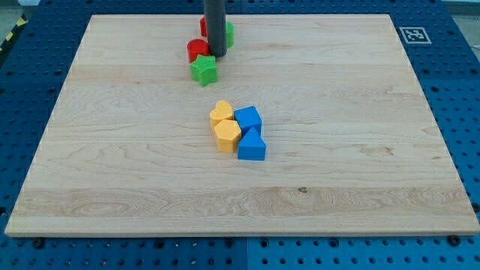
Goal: Move the green circle and red star to top a bit
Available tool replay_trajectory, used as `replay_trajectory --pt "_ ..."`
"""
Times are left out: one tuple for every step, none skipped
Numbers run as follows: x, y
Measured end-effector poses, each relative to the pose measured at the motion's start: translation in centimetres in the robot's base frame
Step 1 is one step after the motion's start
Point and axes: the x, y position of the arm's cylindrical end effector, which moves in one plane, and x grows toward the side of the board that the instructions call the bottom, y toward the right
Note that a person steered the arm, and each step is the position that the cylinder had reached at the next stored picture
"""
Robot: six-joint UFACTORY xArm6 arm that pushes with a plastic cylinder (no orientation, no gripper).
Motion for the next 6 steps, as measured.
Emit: replay_trajectory --pt "0.0 2.7" --pt "0.0 6.1" --pt "-1.1 5.8" --pt "-3.7 2.8" --pt "-4.1 2.4" --pt "-4.1 3.7"
